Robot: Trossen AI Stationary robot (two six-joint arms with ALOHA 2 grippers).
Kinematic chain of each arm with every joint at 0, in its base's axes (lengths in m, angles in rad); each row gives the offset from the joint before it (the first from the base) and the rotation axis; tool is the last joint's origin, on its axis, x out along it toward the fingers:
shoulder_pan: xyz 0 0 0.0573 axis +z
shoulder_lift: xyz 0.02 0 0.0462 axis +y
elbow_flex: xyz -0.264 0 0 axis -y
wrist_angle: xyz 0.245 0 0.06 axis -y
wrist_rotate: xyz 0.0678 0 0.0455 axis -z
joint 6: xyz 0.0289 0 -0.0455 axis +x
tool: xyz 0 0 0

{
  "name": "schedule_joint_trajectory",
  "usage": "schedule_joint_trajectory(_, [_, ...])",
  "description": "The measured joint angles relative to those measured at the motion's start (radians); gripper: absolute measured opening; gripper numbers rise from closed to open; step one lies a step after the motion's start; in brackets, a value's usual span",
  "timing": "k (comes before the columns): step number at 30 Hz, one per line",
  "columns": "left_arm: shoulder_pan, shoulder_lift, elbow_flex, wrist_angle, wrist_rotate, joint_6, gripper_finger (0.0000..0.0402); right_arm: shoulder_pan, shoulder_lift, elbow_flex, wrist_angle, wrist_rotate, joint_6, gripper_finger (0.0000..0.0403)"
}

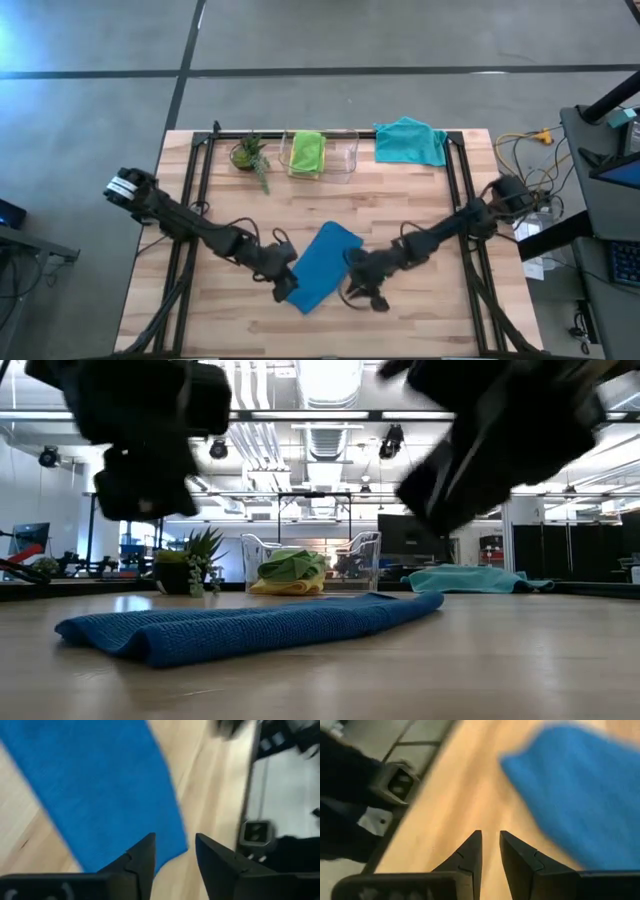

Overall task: Fold microfiber towels
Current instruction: Fold the bottom blue towel

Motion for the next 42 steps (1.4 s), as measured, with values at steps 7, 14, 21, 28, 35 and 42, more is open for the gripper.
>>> schedule_joint_trajectory(7, [-0.056,-0.007,-0.043,-0.143,-0.001,0.079,0.0069,0.063,0.020,0.094,0.097,0.182,-0.145,0.0063])
schedule_joint_trajectory(14, [-0.150,-0.012,-0.087,-0.129,0.033,0.132,0.0032,0.055,0.183,0.388,-0.166,0.275,-0.157,0.0087])
schedule_joint_trajectory(21, [-0.253,-0.013,-0.118,-0.128,0.044,0.138,0.0028,0.065,0.397,0.713,-0.534,0.247,-0.199,0.0150])
schedule_joint_trajectory(28, [-0.329,-0.014,-0.159,-0.123,0.044,0.101,0.0028,0.070,0.567,0.912,-0.742,0.240,-0.246,0.0162])
schedule_joint_trajectory(35, [-0.365,-0.014,-0.172,-0.102,0.026,0.078,0.0028,0.065,0.658,1.057,-0.901,0.248,-0.194,0.0131])
schedule_joint_trajectory(42, [-0.369,-0.014,-0.174,-0.103,0.022,0.106,0.0028,0.057,0.671,1.164,-1.028,0.239,-0.161,0.0021])
